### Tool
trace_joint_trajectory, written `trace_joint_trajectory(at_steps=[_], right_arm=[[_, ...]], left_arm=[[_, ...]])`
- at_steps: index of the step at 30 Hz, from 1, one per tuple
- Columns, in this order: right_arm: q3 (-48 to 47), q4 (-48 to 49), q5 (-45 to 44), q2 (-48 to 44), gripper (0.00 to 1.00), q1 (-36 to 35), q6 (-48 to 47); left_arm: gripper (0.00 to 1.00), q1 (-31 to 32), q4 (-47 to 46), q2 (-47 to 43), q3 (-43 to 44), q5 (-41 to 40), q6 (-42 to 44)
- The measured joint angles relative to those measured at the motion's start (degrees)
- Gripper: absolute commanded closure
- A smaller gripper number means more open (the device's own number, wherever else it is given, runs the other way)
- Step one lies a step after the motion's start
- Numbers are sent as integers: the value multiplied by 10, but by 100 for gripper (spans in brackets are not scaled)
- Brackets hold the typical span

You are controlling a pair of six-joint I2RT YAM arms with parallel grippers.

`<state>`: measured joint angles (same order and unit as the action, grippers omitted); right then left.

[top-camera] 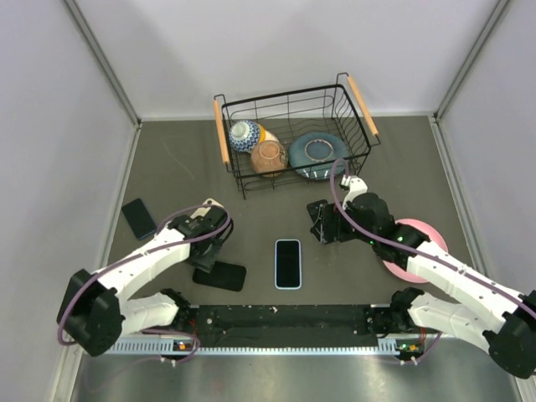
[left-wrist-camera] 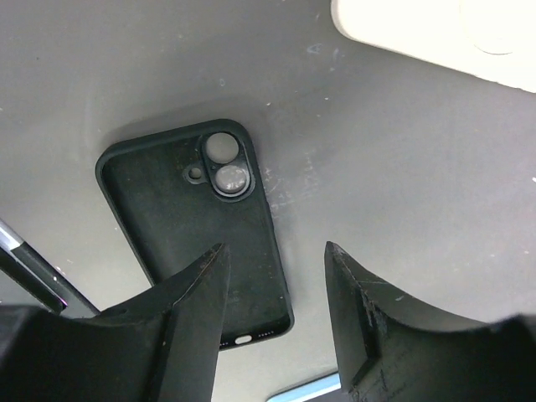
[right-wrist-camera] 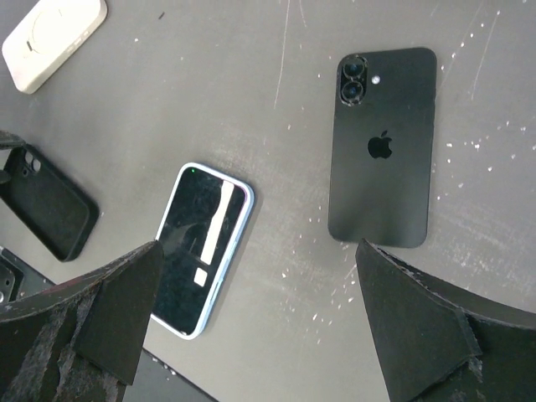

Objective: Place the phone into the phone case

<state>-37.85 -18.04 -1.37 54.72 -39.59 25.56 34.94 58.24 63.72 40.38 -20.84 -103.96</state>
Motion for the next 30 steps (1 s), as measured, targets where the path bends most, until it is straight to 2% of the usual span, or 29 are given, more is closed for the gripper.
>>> trace_joint_trajectory(at_steps=[13,16,20,21,23,24,25,30], right_arm=[[26,-2,10,-51,4,0,6],[26,-2,11,-56,4,0,6],[26,-5,11,-60,4,0,7],[26,-5,11,-61,4,0,7],[26,-5,10,-62,4,0,6],[26,-5,10,-62,4,0,6],[26,-5,10,-63,4,0,6],[26,-8,10,-63,4,0,7]], left_arm=[[47,0,-19,96,3,7,-35],[50,0,-30,115,3,8,-37],[60,0,-38,138,2,20,-40],[67,0,-38,142,2,22,-41],[76,0,-35,141,0,25,-42],[92,0,-31,141,-1,26,-42],[100,0,-31,140,-1,27,-43],[100,0,-39,143,3,23,-36]])
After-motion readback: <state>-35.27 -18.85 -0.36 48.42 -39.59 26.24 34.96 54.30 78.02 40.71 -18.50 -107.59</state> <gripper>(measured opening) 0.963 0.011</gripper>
